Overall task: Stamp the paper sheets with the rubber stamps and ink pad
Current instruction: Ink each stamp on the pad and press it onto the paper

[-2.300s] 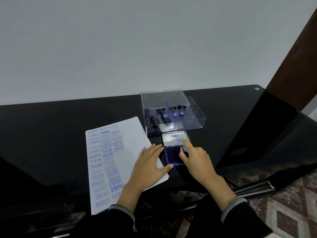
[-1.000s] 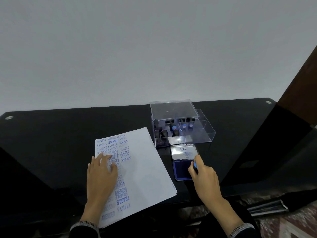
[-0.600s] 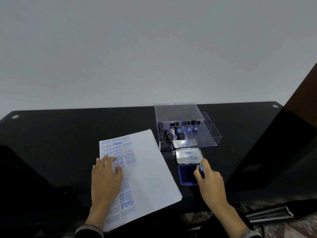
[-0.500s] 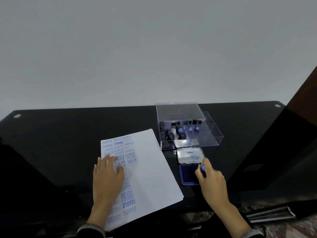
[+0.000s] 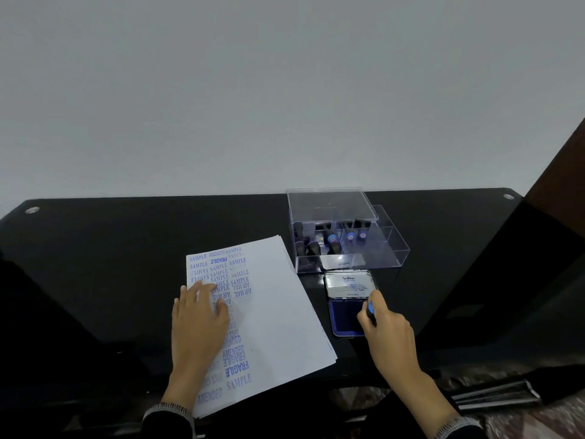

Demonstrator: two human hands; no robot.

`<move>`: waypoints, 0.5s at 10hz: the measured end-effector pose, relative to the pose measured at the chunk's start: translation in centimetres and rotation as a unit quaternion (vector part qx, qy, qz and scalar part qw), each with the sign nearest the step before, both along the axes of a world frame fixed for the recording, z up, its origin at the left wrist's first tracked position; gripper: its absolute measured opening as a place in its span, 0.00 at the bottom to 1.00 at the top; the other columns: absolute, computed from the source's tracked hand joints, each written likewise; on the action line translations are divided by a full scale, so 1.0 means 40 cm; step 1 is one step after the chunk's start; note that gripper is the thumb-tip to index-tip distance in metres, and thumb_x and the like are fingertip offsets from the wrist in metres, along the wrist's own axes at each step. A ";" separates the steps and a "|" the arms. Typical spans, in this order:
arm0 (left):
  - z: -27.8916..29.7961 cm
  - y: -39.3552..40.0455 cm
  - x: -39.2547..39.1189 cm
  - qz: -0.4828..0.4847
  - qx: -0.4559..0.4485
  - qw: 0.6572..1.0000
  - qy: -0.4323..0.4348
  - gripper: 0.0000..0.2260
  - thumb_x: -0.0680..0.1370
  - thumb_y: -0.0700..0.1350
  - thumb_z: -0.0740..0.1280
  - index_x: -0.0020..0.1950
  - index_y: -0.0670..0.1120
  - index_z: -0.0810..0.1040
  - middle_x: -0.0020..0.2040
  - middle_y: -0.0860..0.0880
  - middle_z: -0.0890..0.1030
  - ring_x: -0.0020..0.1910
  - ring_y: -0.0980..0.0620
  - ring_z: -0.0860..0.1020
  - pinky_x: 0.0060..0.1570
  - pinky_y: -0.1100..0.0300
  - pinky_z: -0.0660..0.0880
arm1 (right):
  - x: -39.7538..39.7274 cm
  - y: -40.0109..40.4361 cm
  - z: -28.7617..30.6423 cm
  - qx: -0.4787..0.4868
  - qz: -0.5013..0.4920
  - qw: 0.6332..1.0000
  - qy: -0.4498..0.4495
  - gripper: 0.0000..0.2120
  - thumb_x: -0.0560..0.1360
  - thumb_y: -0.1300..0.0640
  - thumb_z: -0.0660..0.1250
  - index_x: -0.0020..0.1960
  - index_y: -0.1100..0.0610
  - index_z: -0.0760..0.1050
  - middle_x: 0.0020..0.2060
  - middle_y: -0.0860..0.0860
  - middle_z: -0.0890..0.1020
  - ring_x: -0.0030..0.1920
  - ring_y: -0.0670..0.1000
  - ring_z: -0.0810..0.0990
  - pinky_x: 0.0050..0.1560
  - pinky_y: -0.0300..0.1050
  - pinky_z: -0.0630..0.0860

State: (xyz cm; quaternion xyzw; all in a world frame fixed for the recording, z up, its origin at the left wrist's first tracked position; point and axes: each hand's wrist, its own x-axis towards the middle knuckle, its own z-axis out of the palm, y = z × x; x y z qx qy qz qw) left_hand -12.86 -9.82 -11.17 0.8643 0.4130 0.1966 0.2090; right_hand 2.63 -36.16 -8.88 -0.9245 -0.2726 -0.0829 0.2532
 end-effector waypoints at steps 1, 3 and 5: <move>-0.002 -0.001 -0.001 -0.001 0.006 1.000 -0.002 0.17 0.80 0.47 0.61 0.68 0.47 0.71 0.73 0.46 0.67 0.76 0.43 0.57 0.75 0.48 0.51 | 0.012 0.001 0.000 0.018 0.000 1.000 0.018 0.11 0.76 0.60 0.64 0.42 0.54 0.62 0.23 0.49 0.68 0.22 0.48 0.63 0.24 0.45 0.65; -0.003 0.000 0.000 -0.002 0.006 1.000 -0.004 0.17 0.80 0.48 0.60 0.69 0.47 0.71 0.73 0.47 0.66 0.76 0.44 0.56 0.75 0.49 0.50 | 0.004 0.001 -0.003 -0.006 0.007 1.000 -0.029 0.09 0.74 0.61 0.68 0.44 0.57 0.67 0.21 0.50 0.70 0.19 0.52 0.68 0.21 0.47 0.68; 0.000 -0.002 -0.004 0.001 0.005 1.000 -0.007 0.17 0.80 0.48 0.60 0.69 0.47 0.71 0.73 0.46 0.67 0.76 0.44 0.57 0.75 0.49 0.50 | 0.006 0.004 -0.007 0.011 0.000 1.000 -0.028 0.12 0.75 0.60 0.66 0.43 0.54 0.62 0.22 0.51 0.70 0.21 0.52 0.68 0.23 0.49 0.70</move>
